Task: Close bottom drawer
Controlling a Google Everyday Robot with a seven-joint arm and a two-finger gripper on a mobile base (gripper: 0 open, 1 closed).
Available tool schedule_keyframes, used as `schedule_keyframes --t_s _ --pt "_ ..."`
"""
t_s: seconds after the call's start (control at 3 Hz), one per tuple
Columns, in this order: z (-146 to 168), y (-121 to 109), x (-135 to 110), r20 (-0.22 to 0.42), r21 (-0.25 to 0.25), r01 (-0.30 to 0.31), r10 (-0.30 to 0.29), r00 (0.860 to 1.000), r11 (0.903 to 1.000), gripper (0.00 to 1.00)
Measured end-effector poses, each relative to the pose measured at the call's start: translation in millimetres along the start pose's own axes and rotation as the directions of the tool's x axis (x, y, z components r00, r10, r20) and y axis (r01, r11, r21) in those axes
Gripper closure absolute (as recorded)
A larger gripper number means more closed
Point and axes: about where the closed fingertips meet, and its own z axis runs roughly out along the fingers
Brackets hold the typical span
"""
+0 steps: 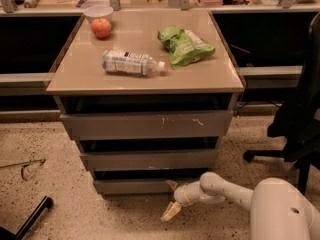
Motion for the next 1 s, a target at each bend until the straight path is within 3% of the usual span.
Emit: schedule_keyframes --t_s 1.0 --pt "0.0 -0.3 -2.5 0.039 0.018 0.014 -0.015 0.999 0.9997 0.0"
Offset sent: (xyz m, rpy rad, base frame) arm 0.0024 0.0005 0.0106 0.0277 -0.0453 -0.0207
